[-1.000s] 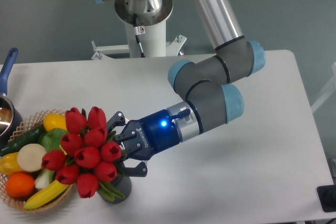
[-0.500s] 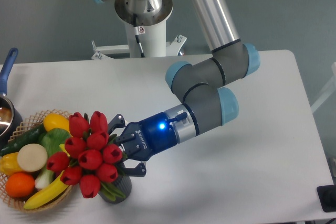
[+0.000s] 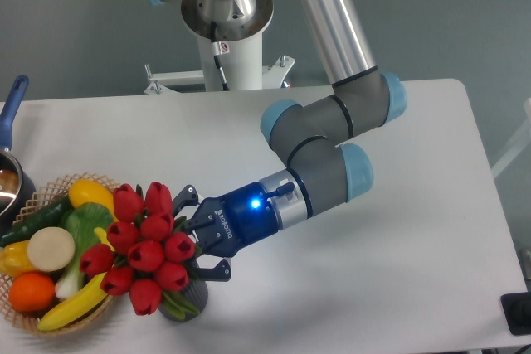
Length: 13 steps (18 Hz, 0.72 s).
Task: Insert the flowers into the vase
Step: 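Lower the tulip stems into the vase opening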
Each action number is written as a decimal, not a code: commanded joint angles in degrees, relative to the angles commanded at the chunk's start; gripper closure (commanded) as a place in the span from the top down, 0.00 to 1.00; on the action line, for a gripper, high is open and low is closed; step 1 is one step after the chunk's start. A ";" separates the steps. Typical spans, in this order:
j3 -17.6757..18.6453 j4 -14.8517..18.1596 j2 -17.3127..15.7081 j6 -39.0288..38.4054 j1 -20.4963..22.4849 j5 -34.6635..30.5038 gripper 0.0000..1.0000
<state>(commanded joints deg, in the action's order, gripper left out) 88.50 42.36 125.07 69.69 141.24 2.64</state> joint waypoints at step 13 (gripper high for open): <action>1.67 0.00 0.97 1.32 0.18 -0.79 0.34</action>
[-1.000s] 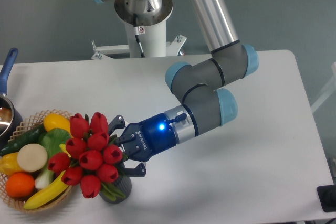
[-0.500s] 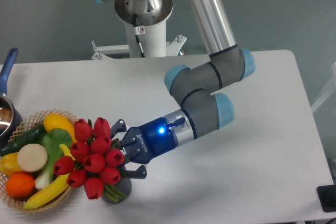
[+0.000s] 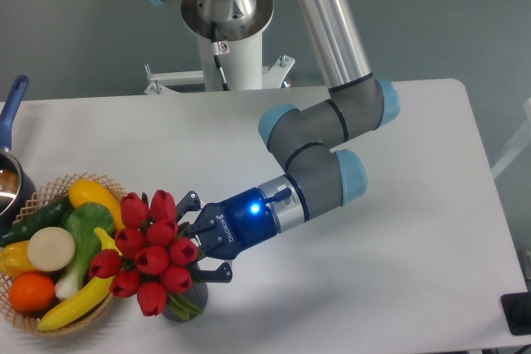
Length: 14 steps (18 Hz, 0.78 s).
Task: Insert the flowers into the vase
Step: 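Lower the tulip stems into the vase opening, then push the tulip stems deeper into the vase and open the gripper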
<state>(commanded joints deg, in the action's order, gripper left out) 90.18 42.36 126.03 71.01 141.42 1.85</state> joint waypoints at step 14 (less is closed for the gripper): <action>1.49 -0.09 1.06 1.23 0.18 -0.62 0.34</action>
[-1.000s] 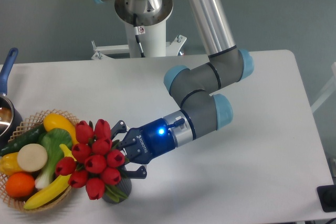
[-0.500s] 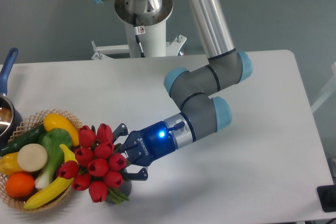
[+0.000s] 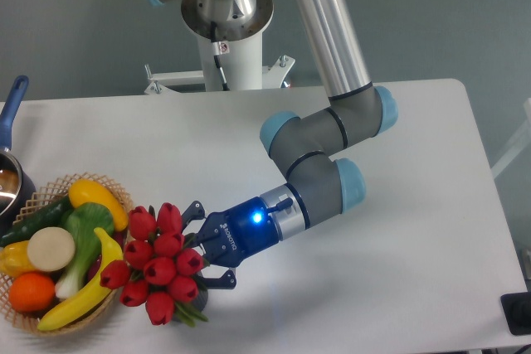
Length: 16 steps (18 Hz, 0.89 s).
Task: Insert the flowers into the vase
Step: 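Push the tulip stems deeper into the vase and open the gripper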
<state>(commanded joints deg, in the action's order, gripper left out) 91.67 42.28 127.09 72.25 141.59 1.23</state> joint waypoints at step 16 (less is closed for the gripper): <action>2.38 0.00 -0.09 3.69 0.44 0.00 0.37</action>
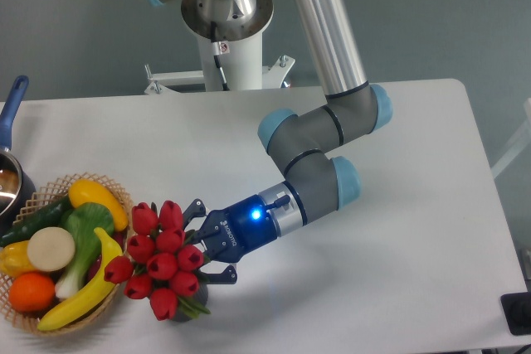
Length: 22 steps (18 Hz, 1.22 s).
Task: Insert the flowers into the vase
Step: 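Push the tulip stems deeper into the vase and open the gripper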
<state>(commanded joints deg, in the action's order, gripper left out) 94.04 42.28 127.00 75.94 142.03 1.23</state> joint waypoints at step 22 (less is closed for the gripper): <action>0.35 0.00 0.00 0.79 0.00 -0.35 0.96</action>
<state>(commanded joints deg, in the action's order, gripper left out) 94.39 42.28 127.00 76.72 142.03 0.88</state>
